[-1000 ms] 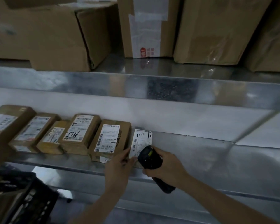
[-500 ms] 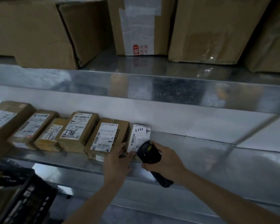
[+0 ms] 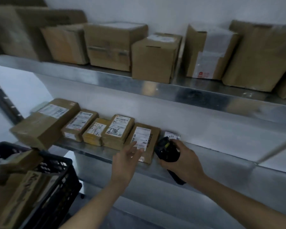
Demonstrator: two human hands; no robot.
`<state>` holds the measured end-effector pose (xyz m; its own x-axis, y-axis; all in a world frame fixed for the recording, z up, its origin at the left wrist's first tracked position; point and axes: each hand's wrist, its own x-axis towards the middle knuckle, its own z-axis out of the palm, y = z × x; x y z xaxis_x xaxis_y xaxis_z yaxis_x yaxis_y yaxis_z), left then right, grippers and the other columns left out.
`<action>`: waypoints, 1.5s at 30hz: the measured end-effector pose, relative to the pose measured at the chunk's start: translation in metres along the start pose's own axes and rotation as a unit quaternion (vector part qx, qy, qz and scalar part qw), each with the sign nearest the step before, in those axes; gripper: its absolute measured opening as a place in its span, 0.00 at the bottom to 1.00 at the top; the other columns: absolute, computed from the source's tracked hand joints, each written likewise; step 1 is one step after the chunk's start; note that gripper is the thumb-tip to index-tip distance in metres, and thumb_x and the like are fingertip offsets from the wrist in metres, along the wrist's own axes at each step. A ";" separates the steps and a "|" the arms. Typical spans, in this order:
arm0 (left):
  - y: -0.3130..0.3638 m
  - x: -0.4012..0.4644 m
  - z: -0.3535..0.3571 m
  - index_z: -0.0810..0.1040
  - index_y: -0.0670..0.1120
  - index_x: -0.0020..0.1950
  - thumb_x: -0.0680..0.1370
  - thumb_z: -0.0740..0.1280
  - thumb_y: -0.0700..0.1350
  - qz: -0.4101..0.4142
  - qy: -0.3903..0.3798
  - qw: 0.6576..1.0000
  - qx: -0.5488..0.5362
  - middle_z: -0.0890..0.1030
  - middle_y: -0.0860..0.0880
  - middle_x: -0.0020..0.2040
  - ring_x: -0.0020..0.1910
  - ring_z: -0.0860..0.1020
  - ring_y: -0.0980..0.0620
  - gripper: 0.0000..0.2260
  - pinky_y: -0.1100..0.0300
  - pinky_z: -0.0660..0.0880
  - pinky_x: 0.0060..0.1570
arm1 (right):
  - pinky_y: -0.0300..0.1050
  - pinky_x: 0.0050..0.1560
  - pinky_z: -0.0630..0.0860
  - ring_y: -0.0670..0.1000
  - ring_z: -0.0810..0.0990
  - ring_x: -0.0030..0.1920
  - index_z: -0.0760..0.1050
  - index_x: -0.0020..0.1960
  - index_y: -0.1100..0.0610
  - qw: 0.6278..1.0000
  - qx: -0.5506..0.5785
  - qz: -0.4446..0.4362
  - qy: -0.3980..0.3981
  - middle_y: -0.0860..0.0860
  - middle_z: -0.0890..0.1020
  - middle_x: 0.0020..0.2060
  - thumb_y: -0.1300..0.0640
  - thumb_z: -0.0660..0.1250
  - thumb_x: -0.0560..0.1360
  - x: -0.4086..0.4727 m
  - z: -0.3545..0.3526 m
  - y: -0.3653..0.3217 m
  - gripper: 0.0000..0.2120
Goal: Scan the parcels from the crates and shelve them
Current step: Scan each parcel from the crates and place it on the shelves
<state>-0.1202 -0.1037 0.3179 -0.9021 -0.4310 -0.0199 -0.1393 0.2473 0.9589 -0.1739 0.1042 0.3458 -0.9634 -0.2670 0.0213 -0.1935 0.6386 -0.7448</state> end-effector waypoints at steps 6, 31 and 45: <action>-0.024 -0.037 -0.134 0.79 0.60 0.59 0.79 0.68 0.58 0.002 0.060 0.998 0.005 0.81 0.66 0.49 0.47 0.77 0.75 0.10 0.76 0.72 0.44 | 0.31 0.47 0.74 0.39 0.77 0.51 0.66 0.63 0.30 0.996 0.027 -0.055 -0.066 0.29 0.75 0.51 0.43 0.82 0.68 -0.027 0.080 -0.101 0.32; -0.222 -0.075 -0.542 0.79 0.51 0.67 0.79 0.69 0.56 -0.182 0.319 0.930 0.018 0.81 0.60 0.53 0.52 0.77 0.66 0.19 0.69 0.73 0.49 | 0.28 0.43 0.73 0.36 0.75 0.43 0.72 0.60 0.45 0.934 -0.046 -0.090 -0.342 0.34 0.77 0.44 0.42 0.81 0.69 -0.028 0.459 -0.344 0.26; -0.296 0.091 -0.554 0.75 0.49 0.71 0.80 0.67 0.56 -0.212 0.270 0.939 0.028 0.80 0.53 0.62 0.57 0.77 0.57 0.22 0.68 0.71 0.49 | 0.50 0.55 0.83 0.45 0.82 0.52 0.77 0.62 0.45 0.942 -0.061 -0.017 -0.331 0.40 0.82 0.50 0.37 0.81 0.65 0.099 0.554 -0.310 0.30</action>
<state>0.0649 -0.6973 0.1890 -0.4253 -0.8739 -0.2354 -0.4733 -0.0070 0.8809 -0.1068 -0.5199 0.2093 -0.6380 -0.6538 -0.4067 -0.2807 0.6893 -0.6679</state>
